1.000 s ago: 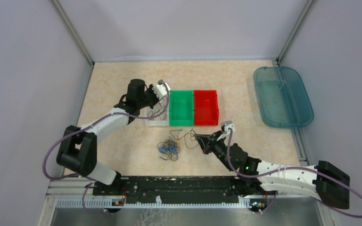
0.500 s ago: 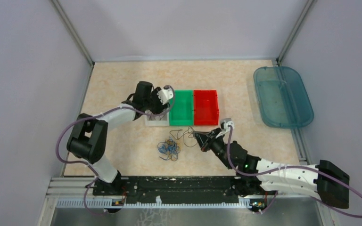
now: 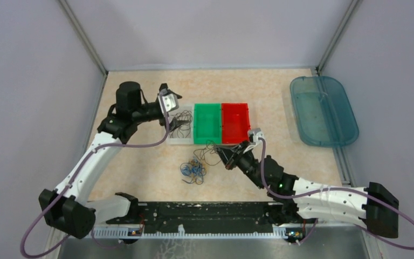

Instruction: Untangle the cables

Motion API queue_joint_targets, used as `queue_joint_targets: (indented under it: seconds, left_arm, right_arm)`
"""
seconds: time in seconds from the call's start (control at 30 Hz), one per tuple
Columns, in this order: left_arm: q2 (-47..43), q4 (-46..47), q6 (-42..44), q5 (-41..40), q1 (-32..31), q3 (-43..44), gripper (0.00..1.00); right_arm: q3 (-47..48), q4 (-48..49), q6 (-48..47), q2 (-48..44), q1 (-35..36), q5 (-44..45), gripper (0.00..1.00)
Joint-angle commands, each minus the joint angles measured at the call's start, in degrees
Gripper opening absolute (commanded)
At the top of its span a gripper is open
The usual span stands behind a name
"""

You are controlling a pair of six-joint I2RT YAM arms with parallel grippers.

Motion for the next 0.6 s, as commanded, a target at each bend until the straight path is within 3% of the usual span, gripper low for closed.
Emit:
queue_joint_targets:
  seconds: [0.0, 0.27, 0.57]
  left_arm:
    - [-6.66, -9.17, 5.11, 19.09, -0.35, -4.23, 0.98]
    - [-11.60, -8.42, 4.96, 18.52, -8.33, -7.38, 0.93]
    - [-13.76, -7.90, 2.45, 18.36, -10.40, -8.64, 0.87]
  right_arm:
    - [7.13, 2.19, -3.59, 0.75, 0.42, -6.12, 0.00]
    - [16.30, 2.83, -6.09, 5.20, 0.31, -15.68, 0.00]
    - [21.67, 5.49, -7.07, 8.14, 0.24, -22.69, 0.00]
